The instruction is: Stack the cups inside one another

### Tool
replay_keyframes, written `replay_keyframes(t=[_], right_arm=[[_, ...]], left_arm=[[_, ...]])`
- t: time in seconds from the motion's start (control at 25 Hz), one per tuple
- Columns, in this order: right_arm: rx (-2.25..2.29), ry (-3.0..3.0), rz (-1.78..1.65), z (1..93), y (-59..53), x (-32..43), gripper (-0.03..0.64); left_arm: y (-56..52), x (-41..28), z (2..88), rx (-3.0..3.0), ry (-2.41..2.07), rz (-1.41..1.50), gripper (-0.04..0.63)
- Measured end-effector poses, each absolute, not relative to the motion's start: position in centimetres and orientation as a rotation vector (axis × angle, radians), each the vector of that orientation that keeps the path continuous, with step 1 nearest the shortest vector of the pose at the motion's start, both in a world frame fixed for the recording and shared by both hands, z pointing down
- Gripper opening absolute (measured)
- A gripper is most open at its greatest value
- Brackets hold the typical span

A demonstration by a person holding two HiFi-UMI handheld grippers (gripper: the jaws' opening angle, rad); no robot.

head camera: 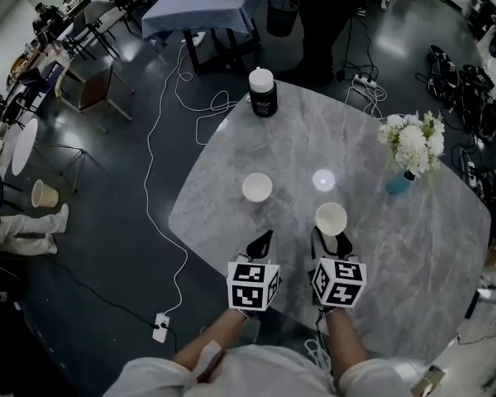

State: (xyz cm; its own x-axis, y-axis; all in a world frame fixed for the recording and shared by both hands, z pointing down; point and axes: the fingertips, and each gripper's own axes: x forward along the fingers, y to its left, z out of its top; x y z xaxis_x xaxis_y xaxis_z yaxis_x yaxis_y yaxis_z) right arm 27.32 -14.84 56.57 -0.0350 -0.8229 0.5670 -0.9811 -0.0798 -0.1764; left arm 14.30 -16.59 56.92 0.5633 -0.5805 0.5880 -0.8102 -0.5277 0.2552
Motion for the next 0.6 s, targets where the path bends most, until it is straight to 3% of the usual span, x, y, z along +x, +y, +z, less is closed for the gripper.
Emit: replay_keyframes(t=[0.6], right_arm=[[1.86, -2.047, 0.712, 52.7, -16.6, 21.0, 0.202]], left_arm=[[-17.0, 6.5, 53.1, 2.233, -1.297, 0.461, -0.005]])
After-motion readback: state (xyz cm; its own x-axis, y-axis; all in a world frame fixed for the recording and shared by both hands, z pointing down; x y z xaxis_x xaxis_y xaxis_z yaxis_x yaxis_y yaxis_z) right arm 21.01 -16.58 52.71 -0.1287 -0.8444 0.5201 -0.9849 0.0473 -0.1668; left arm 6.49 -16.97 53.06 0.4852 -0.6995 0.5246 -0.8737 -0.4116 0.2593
